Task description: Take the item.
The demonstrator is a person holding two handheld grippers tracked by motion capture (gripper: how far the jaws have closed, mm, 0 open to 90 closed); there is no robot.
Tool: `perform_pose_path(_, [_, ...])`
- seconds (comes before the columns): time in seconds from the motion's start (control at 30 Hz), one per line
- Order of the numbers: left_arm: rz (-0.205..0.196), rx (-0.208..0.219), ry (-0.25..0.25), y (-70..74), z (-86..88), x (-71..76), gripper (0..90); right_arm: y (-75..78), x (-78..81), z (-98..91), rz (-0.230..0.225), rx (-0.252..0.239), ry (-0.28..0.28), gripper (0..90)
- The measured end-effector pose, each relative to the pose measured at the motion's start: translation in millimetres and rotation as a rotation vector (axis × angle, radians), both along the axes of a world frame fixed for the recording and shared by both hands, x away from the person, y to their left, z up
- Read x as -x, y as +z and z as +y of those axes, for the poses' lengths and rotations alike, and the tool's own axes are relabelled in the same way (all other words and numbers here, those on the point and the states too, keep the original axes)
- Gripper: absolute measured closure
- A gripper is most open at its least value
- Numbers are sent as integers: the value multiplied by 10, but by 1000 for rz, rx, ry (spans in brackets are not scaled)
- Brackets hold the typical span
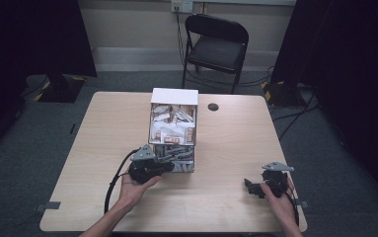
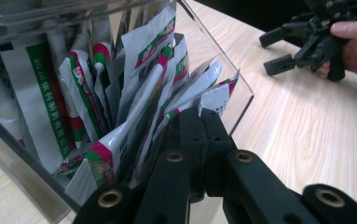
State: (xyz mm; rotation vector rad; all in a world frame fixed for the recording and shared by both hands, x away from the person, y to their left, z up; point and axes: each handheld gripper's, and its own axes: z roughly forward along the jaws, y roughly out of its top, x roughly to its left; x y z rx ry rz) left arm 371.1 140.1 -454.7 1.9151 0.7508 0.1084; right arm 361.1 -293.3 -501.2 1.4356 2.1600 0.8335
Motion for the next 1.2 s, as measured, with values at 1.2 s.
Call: perform_pose_path(1.2, [-15, 54, 8, 191, 135, 91, 900, 0, -3, -1, 0, -1, 5, 0])
